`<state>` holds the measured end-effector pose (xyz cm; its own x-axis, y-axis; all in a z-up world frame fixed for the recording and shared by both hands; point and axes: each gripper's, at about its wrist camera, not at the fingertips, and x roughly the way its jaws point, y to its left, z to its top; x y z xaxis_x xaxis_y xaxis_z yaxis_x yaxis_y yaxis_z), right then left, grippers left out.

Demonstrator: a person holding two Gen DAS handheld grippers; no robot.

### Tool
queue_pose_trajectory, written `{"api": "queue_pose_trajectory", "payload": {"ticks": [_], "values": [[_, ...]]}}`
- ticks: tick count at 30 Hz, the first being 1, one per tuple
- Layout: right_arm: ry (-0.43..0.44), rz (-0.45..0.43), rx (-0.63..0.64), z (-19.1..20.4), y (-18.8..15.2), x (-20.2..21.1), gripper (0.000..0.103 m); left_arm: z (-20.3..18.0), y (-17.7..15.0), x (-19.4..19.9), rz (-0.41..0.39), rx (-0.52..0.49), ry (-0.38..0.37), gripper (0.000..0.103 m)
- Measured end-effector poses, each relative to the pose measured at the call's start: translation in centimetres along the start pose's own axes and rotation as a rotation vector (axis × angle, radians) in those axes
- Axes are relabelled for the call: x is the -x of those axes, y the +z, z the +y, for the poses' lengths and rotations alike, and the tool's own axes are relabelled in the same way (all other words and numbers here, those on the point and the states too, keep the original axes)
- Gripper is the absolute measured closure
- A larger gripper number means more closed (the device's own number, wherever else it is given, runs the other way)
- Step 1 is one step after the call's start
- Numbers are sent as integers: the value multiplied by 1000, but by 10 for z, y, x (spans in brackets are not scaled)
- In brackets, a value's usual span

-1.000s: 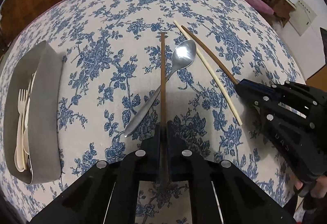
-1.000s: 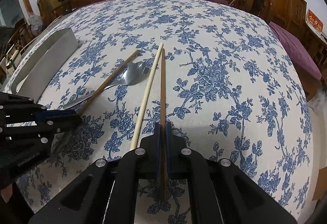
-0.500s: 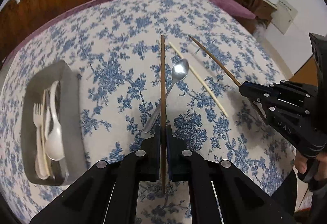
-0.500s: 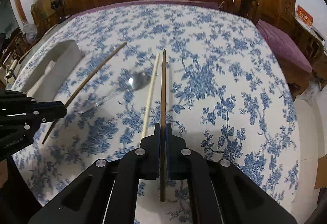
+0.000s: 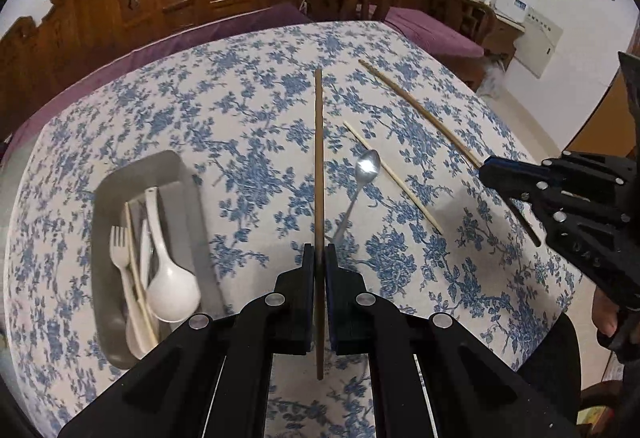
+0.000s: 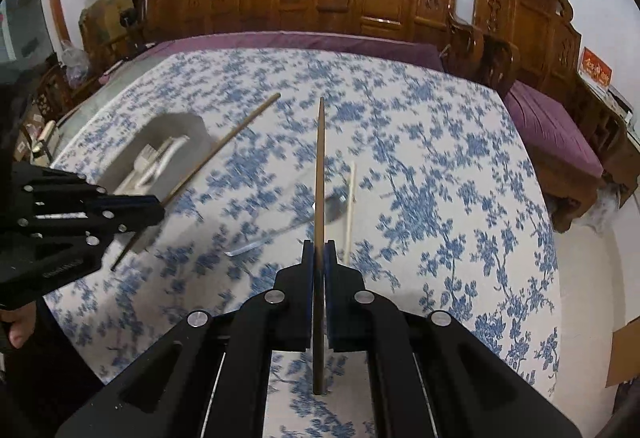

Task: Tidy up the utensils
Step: 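Lower the chopstick into the tray and open the left tool while the right tool carries its chopstick over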

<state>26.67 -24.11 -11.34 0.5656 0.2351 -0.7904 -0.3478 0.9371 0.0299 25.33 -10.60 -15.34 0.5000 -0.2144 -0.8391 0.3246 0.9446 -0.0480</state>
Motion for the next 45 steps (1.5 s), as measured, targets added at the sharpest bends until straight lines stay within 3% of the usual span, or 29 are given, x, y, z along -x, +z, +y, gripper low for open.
{"api": "queue_pose_trajectory", "payload": {"ticks": [14,26,33,45], "values": [[80,-40,11,52,41,6,97,71,-10,22,-22,74,25,99],[134,-2,60,98,47,-16,97,127,-32,17,34,124,68,99],[136,6,99,113,49,-24,97,146,-30,6,52,156,59,98],[147,35,87,116,46,-41,97,153,-16,4,3,174,68,99]]}}
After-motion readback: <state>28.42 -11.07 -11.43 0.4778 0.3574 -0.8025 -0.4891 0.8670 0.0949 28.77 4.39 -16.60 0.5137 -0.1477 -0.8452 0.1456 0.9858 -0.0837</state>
